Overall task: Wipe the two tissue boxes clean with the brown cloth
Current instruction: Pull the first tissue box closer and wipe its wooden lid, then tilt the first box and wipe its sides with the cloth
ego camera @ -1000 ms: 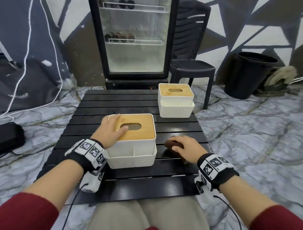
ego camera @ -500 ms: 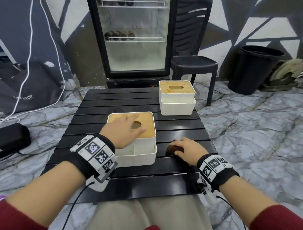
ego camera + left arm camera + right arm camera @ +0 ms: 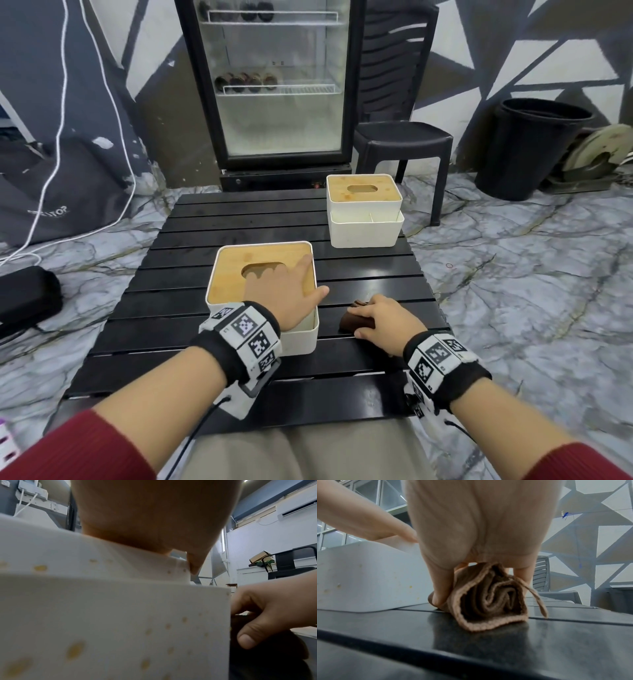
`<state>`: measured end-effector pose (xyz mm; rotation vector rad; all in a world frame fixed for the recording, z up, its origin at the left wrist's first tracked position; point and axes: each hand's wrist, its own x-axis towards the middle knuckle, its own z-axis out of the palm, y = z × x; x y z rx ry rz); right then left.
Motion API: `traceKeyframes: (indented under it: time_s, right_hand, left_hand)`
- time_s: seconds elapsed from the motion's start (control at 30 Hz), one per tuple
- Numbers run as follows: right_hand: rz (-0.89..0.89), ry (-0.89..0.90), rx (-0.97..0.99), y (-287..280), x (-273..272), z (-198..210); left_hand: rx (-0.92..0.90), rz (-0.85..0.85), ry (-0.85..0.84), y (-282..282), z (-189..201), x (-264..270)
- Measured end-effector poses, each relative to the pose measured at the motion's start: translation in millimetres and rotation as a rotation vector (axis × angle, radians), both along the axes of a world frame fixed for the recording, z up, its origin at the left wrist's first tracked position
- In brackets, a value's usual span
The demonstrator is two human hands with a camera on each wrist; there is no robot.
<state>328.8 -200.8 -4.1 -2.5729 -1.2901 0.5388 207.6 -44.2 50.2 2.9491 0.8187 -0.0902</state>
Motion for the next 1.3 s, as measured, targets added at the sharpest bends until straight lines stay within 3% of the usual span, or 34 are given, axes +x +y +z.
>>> traceKeyframes:
  time_s: [0.17, 0.27, 0.43, 0.53, 0.93, 1.3]
  right_hand:
    - [0.013, -0.008, -0.011, 0, 2, 3]
    - [0.001, 0.067, 0.098, -2, 2, 10]
    - [0.029, 0.135, 0.578, 4, -9, 39]
    - [0.135, 0.140, 0.726, 13, -23, 58]
    - [0.293, -0.055, 0.721, 34, -62, 60]
    - [0.198, -0.134, 0.823, 56, -48, 68]
  left_hand:
    - [-0.032, 0.004, -0.054, 0, 5, -4]
    - [-0.117, 0.029, -0.159, 11, 15, -13]
    - [-0.636, -0.033, -0.578, 49, 30, -32]
    - [-0.982, -0.036, -0.722, 61, 35, -44]
    - [-1.150, -0.015, -0.941, 64, 31, -70]
    - [-1.234, -0.106, -0.858, 63, 39, -73]
